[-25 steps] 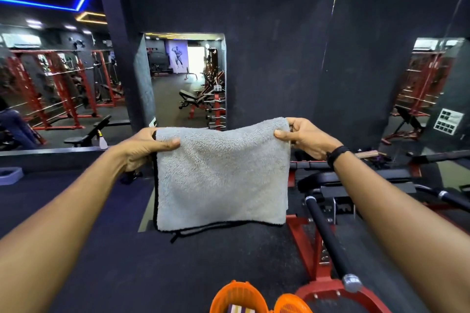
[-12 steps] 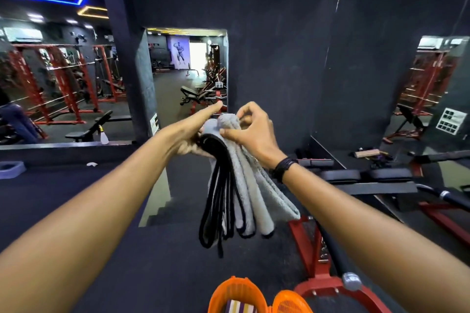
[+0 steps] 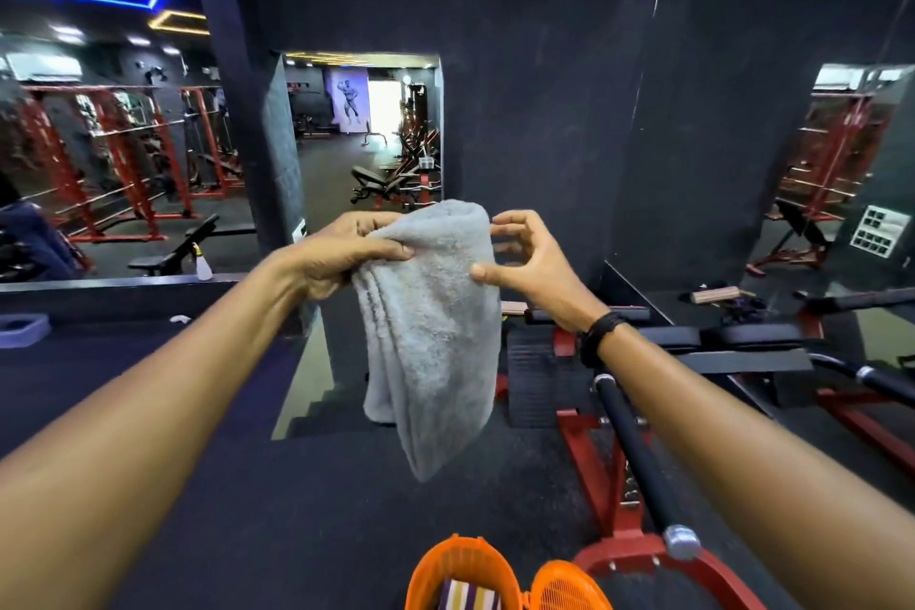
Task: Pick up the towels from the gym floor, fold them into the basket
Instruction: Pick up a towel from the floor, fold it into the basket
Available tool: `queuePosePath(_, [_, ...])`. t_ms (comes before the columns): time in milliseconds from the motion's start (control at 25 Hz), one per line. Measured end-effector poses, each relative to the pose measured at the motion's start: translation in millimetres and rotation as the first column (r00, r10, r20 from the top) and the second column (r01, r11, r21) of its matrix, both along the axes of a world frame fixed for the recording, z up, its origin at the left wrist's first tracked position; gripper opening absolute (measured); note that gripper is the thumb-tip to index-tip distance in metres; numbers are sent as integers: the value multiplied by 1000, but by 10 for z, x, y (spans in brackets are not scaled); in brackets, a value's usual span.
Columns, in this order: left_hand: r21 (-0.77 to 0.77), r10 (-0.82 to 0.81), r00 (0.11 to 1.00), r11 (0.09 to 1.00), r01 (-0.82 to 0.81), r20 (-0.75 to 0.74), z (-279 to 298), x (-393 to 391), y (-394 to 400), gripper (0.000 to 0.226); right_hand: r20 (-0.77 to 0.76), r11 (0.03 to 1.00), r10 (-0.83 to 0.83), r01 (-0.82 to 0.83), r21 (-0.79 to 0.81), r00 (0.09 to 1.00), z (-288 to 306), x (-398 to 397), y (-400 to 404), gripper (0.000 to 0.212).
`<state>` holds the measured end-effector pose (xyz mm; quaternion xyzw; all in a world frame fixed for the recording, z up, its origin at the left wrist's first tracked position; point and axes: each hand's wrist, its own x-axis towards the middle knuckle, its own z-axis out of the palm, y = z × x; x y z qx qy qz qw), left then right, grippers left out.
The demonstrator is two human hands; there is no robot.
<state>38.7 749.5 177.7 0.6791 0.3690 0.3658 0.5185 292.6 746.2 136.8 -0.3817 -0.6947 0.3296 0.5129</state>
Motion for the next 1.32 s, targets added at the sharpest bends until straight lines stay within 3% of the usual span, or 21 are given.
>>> queuePosePath(120, [95,4,983,995,-22,185,121,-55,7,78,168,940,310,-275,-202,936,-99,72,-14,93])
queuePosePath(240, [129,55,899,984,-122,434,122,-140,30,60,329,896,384,-262,-359,863,-271,157,-15,72])
queuePosePath(280, [107,78,862,983,-151,501,100,-188,24,55,330,887,366,-220,-405,870,-333,209,-10,61])
queuePosePath(360, [49,163,824,973,-225,542,36,-340,16,45,152,874,275,-181,-451,949,-393,322,-6,48])
queuePosePath(440, [4,293,850,945,-327,437,-63,-493,0,30,-39,882,195,-193,-429,980,-321,427,-3,37])
queuePosePath(560, [-66,432,889,902,-427,151,-282,-676,-25,27,-34,921,115,-120,-371,993,-96,544,59,24])
queuePosePath(680, [-102,442,889,885,-454,-118,-457,-716,-18,33,64,933,95,-66,-354,993,150,561,182,27])
queuePosePath(800, [-23,481,847,867,-499,-227,-502,-624,33,26,272,948,70,21,-317,960,341,459,275,25])
queuePosePath(920, [104,464,819,883,-458,-337,-545,-496,91,28,511,950,31,133,-281,859,316,370,382,40])
queuePosePath(1040, [182,426,778,904,-387,-462,-741,-368,147,36,685,929,-14,263,-261,728,85,390,460,35])
queuePosePath(1160, [177,386,737,921,-348,-555,-1022,-298,214,38,732,892,-23,345,-293,681,-262,491,490,33])
queuePosePath(1320, [38,271,735,947,-318,-622,-1612,-210,250,33,740,823,-5,423,-380,673,-943,655,492,32])
